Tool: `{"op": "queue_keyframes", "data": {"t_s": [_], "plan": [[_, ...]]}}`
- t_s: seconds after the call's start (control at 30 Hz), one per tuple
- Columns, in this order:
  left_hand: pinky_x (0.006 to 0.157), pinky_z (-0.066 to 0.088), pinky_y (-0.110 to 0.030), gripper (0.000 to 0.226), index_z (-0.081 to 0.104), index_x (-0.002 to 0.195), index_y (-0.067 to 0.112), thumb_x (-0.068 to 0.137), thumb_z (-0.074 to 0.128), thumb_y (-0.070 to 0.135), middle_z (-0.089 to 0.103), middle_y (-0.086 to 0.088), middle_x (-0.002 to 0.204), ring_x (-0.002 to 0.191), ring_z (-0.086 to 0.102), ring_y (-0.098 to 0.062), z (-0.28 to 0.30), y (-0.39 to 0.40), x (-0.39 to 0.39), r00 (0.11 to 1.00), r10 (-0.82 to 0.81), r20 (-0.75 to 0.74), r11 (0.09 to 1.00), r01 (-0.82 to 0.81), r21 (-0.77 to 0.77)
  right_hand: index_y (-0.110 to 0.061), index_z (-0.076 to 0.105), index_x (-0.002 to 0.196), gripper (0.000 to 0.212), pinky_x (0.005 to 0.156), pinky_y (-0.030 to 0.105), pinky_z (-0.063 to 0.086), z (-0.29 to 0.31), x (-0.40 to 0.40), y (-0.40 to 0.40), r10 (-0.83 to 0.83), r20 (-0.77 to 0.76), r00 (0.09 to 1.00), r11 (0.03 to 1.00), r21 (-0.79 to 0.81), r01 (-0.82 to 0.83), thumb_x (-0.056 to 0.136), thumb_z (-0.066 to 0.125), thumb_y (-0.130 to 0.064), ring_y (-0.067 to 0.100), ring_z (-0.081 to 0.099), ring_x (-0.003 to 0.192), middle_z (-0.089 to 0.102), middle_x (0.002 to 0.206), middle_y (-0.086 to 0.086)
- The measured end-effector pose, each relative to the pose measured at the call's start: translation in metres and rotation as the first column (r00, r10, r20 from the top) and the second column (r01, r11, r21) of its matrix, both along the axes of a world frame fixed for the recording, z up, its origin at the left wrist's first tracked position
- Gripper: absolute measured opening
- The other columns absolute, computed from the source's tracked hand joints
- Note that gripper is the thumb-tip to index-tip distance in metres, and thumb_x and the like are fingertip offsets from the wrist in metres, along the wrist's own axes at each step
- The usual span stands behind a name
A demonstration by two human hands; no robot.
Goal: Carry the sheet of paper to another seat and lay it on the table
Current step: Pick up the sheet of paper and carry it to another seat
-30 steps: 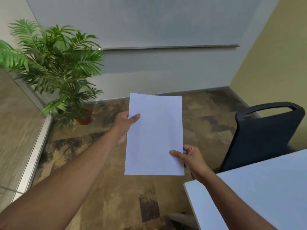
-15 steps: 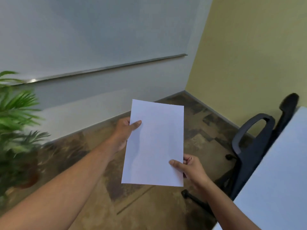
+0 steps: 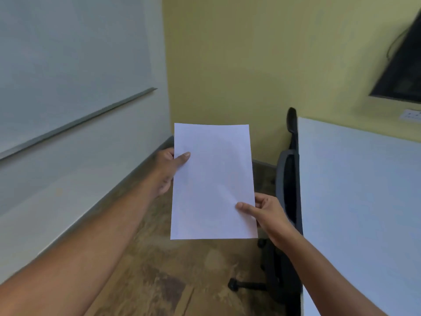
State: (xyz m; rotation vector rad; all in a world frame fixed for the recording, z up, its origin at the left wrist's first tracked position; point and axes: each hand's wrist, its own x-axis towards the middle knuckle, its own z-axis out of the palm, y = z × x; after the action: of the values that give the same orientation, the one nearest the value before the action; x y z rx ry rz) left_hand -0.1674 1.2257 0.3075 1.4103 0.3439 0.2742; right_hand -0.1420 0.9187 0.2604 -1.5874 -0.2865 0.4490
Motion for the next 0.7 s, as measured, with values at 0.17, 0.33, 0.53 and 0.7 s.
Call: {"op": "queue_keyframes", "data": {"t_s": [0.17,0.33,0.53,0.7], "plan": [[0.090,0.066,-0.044,0.030,0.072,0.129,-0.005,0.104,0.070,0.011,0.080,-0.018,0.121,0.103,0.078,-0.032,0.029,-0.004,0.100,0.988,-0.146,0.046,0.988,0.144,0.058,-0.020,0.081,0.119,0.035,0.080,0.033,0.068,0.004,0.053,-0.003,-0.161,-0.023,0.987,0.986,0.042,0.162,0.087,0.088,-0.029,0.024,0.082,0.104,0.084,0.116,0.000],[0.090,0.066,-0.044,0.027,0.073,0.127,-0.002,0.104,0.070,0.010,0.080,-0.018,0.119,0.099,0.078,-0.030,0.043,-0.030,0.202,0.944,-0.327,0.045,0.942,0.322,0.093,-0.020,0.080,0.120,0.034,0.090,0.043,0.066,0.010,0.099,-0.017,-0.341,-0.048,0.939,0.937,0.055,0.344,0.087,0.088,-0.027,0.024,0.082,0.104,0.084,0.116,-0.001],[0.082,0.067,-0.038,0.022,0.075,0.122,0.003,0.102,0.072,0.011,0.083,-0.013,0.114,0.092,0.081,-0.024,0.036,-0.091,0.317,0.813,-0.580,0.044,0.813,0.576,0.081,-0.013,0.079,0.117,0.026,0.073,0.026,0.066,0.016,0.133,-0.047,-0.586,-0.075,0.807,0.804,0.064,0.591,0.091,0.084,-0.012,0.022,0.084,0.096,0.086,0.108,0.002],[0.073,0.066,-0.032,0.015,0.078,0.114,0.006,0.101,0.073,0.010,0.083,-0.013,0.111,0.089,0.082,-0.022,0.020,-0.153,0.394,0.635,-0.770,0.059,0.638,0.769,0.049,-0.015,0.078,0.121,0.028,0.069,0.025,0.064,0.016,0.144,-0.063,-0.769,-0.069,0.636,0.638,-0.022,0.769,0.094,0.082,-0.015,0.020,0.083,0.096,0.085,0.110,0.000]]}}
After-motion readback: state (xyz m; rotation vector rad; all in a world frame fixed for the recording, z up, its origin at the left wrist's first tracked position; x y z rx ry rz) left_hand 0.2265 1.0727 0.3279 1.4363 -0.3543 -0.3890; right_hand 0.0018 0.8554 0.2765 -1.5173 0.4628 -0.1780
